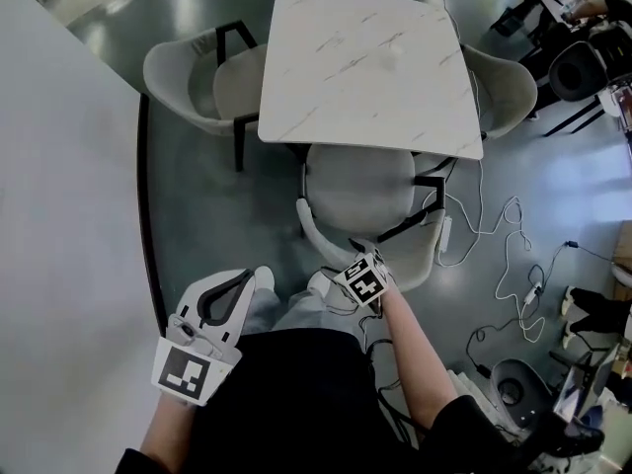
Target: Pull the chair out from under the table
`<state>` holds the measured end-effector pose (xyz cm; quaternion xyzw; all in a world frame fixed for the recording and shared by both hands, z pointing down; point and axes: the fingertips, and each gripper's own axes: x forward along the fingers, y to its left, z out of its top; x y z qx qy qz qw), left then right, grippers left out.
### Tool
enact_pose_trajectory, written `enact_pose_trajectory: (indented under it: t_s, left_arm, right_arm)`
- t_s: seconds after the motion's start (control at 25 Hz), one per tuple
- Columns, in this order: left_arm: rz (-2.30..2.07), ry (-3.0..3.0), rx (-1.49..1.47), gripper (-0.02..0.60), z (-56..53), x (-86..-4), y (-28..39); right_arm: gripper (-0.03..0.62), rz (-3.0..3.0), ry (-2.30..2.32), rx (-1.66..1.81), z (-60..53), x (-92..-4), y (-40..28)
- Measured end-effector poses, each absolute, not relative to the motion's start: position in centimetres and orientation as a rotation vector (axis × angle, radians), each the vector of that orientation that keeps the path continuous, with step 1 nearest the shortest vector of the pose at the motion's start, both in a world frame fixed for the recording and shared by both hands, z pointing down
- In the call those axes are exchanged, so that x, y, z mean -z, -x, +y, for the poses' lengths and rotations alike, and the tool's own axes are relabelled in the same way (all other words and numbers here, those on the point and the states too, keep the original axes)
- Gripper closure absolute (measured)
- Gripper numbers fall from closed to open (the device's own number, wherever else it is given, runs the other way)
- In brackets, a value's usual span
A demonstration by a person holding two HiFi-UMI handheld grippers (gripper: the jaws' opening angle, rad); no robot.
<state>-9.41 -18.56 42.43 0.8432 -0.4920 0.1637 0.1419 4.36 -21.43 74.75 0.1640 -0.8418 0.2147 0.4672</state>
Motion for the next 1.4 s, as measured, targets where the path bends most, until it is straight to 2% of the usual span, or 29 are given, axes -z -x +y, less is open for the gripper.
enact_pose_trajectory:
  t_s: [0.72,0.96,1.16,1.4]
  left_arm:
    - [-1.486,-2.394,-0.416,0.583,-17.7,-42.5,9.6]
    - [-1.488,-2.416,-0.414,0.583,-17.8,-42.6,9.7]
    - [-1.479,-2.425,-0.396,0.583,-17.5,-42.4,10.2]
    - [-1.477,-2.429,-0.381,0.583,-16.8,-42.1,11.0]
  right_arm:
    - [0.201,-1.595,-0.092,-0.753,-16.6,-81.7,-5.2]
    - [0.206,-1.503,-0.079,-0.612,-16.7,-83.2,-6.2]
    - [0.276,-1.449,-0.084,-0.452,-16.9,-84.3,-6.6]
    - [0.332,-1.379,-0.097,-0.361,-17.0,-84.7,-7.3]
